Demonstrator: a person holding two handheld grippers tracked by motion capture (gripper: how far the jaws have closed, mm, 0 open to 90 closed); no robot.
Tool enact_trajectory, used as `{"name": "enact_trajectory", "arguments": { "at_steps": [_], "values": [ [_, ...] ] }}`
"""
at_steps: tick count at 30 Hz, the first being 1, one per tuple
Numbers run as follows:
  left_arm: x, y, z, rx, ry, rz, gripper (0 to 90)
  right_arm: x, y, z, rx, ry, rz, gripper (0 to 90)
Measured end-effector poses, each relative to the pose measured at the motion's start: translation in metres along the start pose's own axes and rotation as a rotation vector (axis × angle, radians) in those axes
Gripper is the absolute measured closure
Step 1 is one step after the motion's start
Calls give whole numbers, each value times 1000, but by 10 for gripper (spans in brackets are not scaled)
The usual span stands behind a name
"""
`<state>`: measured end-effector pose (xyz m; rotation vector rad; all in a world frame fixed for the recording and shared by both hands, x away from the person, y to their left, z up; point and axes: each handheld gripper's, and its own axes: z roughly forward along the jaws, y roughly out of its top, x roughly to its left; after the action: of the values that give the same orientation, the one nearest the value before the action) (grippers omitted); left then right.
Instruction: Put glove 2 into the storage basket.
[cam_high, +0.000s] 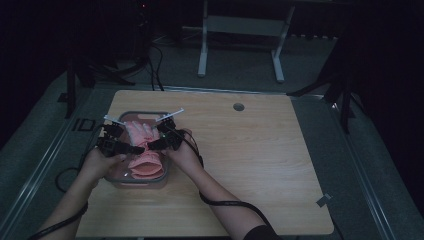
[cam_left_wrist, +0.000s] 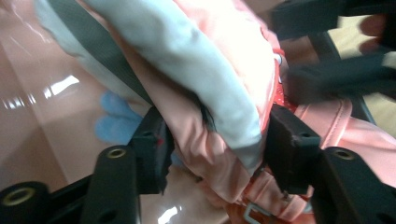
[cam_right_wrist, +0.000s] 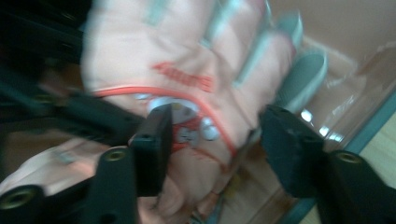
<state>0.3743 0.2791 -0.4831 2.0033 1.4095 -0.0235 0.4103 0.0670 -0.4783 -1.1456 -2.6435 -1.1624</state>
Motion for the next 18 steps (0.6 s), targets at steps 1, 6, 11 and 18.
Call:
{"name": "enact_trajectory", "arguments": {
  "at_steps": [1,6,11,18],
  "values": [
    [0,1,1,-15,18,0,410,-1,1,-3,-17,26,-9,294],
    [-2,2,1,-88,83,9,250,-7,-3,-17,-51,79,-30,217],
    [-3,-1,-1,-145,128,43,142,-17,-12,-28,-92,124,-23,190],
    [-7,-1,-8,-210,136,55,87,-25,-20,-41,-131,142,-17,188]
  ]
}}
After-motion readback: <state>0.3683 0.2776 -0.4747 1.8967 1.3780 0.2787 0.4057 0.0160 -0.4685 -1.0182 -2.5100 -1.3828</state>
